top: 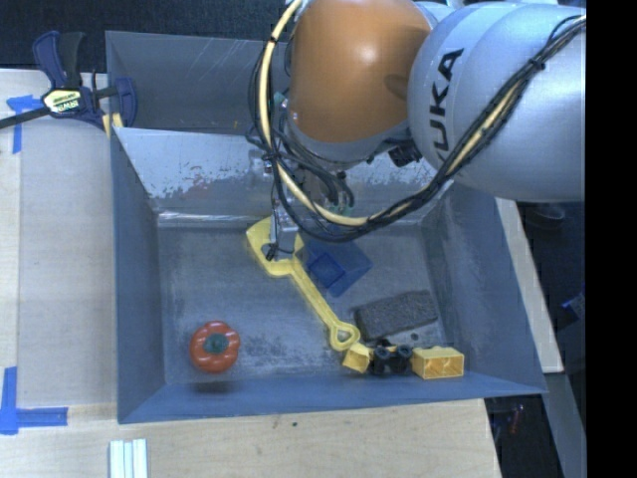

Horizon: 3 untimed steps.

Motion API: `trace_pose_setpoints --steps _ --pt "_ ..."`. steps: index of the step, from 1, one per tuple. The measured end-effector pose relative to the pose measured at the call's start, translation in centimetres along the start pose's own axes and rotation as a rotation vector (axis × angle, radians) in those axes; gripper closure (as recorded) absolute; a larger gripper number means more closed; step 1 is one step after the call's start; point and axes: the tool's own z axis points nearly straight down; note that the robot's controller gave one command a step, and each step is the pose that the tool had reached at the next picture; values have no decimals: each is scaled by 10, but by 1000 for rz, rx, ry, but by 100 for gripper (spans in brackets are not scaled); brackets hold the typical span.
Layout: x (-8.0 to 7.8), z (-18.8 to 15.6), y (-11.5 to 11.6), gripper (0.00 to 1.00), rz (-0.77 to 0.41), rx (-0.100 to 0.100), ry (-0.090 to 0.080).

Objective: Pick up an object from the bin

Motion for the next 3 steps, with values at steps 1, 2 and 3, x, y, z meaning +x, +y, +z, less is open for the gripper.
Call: trace_pose_setpoints --steps 1,2,3 --pt "1 -4 1 0 -1 -1 -4" --pt "7 -7 2 0 -19 0 2" --pt "-27 36 -15 0 -334 -1 -2"
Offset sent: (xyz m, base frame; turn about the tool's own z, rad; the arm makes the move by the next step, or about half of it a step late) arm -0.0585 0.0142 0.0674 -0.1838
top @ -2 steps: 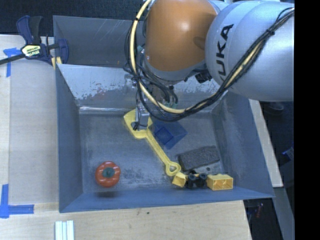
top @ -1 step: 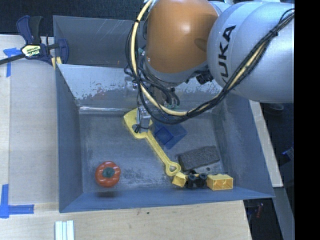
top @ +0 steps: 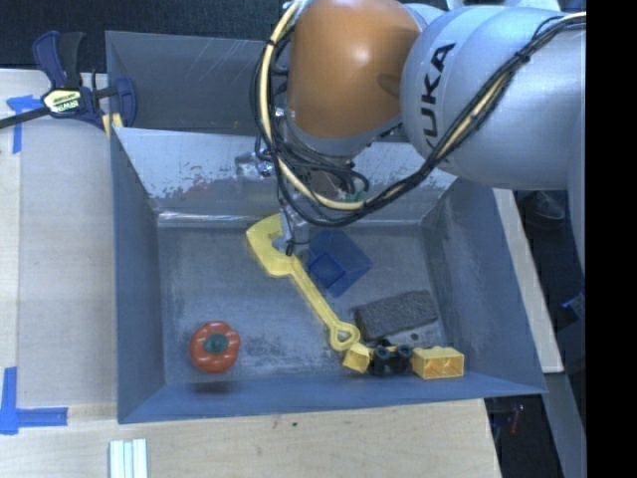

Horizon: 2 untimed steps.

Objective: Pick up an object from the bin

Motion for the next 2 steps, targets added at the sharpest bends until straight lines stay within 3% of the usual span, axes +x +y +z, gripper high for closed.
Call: trace_pose_setpoints --steps 1,2 --pt "25 -18 25 0 481 -1 -3" --pt "25 -16 25 0 637 -2 -5"
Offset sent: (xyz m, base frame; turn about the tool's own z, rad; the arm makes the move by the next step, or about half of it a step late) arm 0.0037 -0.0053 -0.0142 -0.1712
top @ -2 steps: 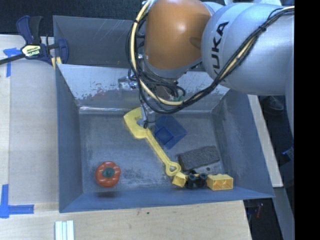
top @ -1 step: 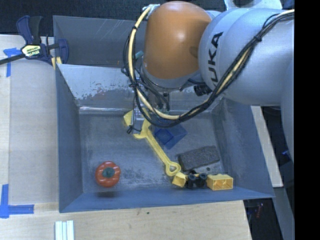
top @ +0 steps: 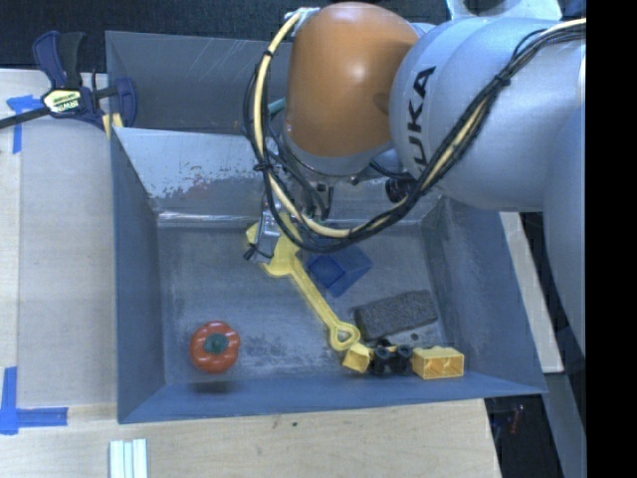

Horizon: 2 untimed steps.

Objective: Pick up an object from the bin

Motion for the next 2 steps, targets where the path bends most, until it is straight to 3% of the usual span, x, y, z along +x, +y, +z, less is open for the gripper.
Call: trace_pose_setpoints --steps 1,2 --pt "61 49 -38 0 -133 2 5" --pt "54 46 -35 0 -102 0 1"
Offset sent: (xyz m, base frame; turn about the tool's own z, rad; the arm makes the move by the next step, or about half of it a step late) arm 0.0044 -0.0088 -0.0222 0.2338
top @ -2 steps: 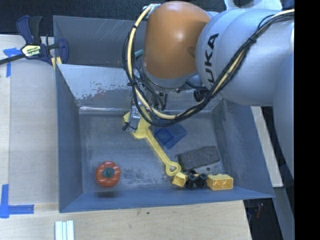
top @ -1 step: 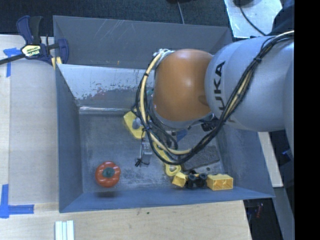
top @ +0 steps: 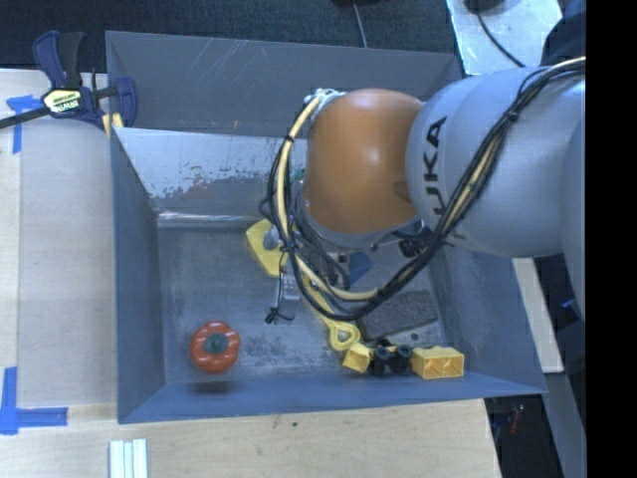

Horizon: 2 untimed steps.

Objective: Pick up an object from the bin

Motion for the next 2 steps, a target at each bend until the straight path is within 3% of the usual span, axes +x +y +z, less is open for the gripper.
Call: trace_pose_setpoints --steps 1,2 --pt "-4 -10 -2 0 -33 0 -2" --pt "-3 -6 -7 0 -175 0 -5"
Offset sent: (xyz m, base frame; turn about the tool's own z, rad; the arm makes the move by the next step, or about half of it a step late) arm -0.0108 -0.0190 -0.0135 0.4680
